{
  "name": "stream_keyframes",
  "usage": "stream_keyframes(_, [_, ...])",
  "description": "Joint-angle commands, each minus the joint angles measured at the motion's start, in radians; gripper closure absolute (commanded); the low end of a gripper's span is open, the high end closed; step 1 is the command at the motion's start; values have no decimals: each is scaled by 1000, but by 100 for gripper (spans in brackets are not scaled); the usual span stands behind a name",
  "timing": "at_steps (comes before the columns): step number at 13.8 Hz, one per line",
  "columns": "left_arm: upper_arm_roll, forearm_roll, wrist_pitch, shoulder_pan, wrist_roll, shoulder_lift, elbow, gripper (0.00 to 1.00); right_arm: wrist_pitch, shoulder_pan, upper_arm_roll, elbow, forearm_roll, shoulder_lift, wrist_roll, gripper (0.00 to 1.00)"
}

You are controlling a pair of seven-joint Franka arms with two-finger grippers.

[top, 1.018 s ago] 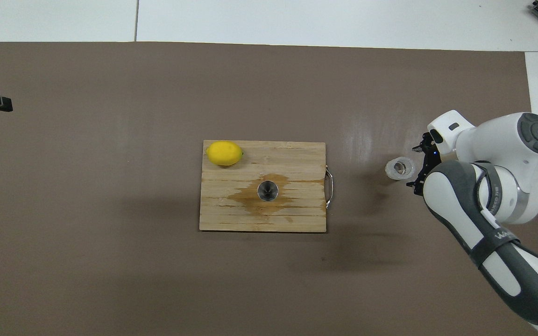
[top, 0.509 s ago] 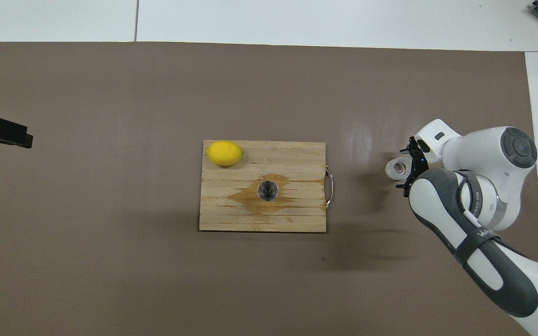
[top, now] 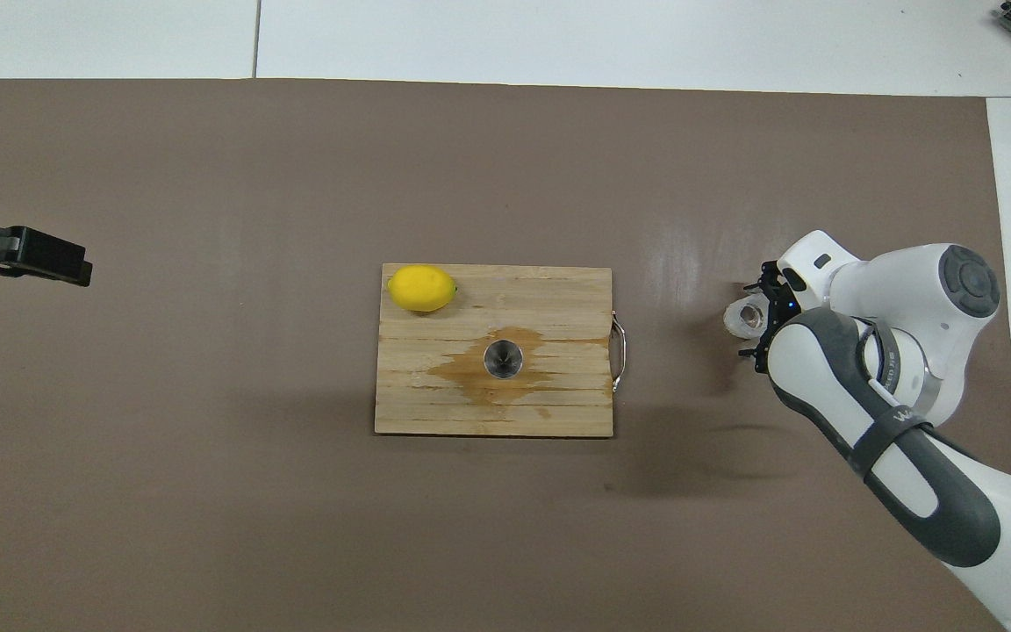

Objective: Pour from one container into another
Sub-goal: 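Close the right gripper around the white cup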

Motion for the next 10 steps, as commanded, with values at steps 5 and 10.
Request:
stream_keyframes(5, [-2,15,22,22,13,-84,-63,0,14,-9,7,-4,27,1,-33,61])
stream_keyframes(10, [-2,15,31,28,13,-83,-63,0,14,-6,7,0,36,0,-30,63])
